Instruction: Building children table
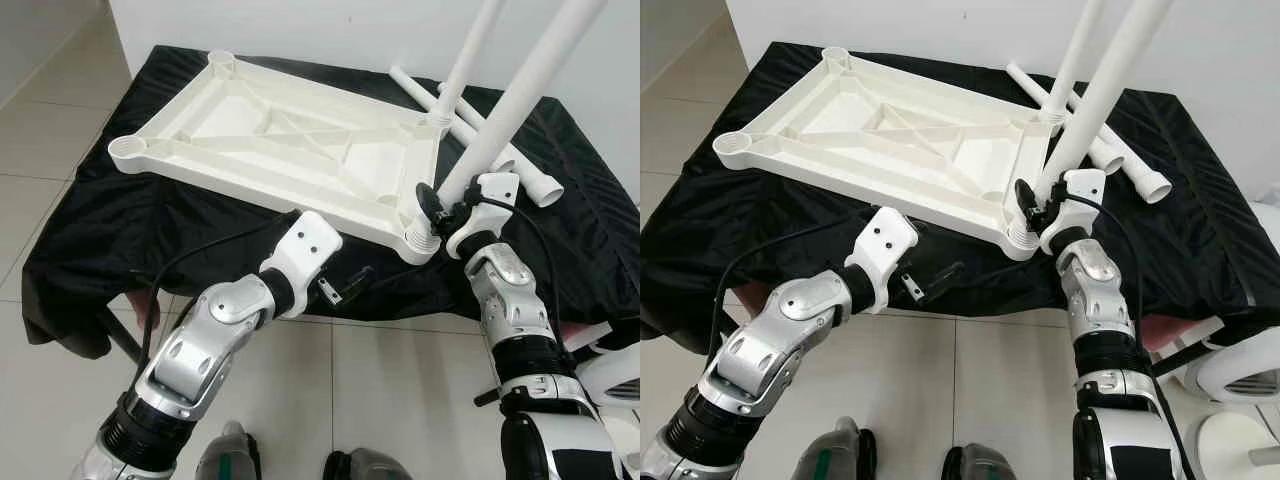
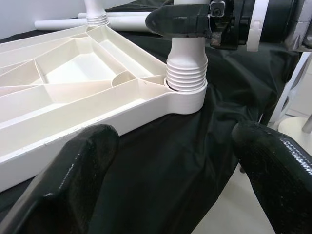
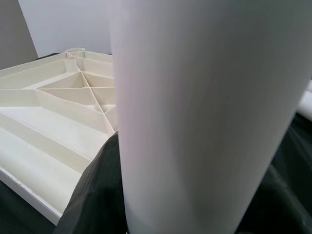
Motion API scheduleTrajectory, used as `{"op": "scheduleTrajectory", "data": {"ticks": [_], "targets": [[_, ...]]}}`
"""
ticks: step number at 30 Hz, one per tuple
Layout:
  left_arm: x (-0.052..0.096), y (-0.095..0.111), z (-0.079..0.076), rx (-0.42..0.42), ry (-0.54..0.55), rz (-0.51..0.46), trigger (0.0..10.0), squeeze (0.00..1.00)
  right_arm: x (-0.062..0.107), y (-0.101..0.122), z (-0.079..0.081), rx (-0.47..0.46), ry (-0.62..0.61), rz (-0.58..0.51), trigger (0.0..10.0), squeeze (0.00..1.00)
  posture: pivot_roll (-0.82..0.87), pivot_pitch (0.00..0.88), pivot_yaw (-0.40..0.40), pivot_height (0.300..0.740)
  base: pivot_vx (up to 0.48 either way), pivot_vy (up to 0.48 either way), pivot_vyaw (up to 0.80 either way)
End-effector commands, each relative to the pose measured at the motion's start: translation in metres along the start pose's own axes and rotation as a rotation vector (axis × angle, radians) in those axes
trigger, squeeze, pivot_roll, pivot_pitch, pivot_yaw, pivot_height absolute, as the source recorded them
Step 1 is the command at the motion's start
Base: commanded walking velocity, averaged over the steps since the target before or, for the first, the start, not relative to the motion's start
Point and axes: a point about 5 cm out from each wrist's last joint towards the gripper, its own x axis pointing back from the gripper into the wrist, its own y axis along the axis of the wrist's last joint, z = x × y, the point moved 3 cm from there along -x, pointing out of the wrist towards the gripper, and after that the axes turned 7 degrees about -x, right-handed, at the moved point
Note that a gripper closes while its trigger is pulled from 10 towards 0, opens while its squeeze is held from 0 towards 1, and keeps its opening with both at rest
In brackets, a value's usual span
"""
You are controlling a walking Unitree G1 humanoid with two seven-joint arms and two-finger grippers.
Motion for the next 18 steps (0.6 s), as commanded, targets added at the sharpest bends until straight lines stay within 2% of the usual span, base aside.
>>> {"op": "scheduleTrajectory", "data": {"ticks": [1,9,11,18], "targets": [[0.001,0.003,-0.010,-0.006,-0.088,-0.012,10.0,0.00,0.009,-0.019,-0.009,-0.022,-0.021,0.077,10.0,0.00,0.09,0.069,-0.083,0.740,0.000,0.000,0.00],[0.003,0.004,-0.011,0.011,-0.083,-0.012,10.0,0.00,0.013,-0.029,-0.002,-0.016,0.081,0.098,10.0,0.00,0.09,0.077,-0.082,0.740,0.000,0.000,0.00],[0.003,0.004,-0.011,0.012,-0.084,-0.012,10.0,0.00,0.012,-0.034,-0.003,0.012,0.101,0.124,10.0,0.00,0.10,0.078,-0.084,0.740,0.000,0.000,0.00],[0.005,0.004,-0.010,0.017,-0.074,-0.009,10.0,0.00,0.006,-0.037,-0.004,0.026,0.121,0.173,10.0,0.00,0.10,0.079,-0.089,0.740,0.000,0.000,0.00]]}}
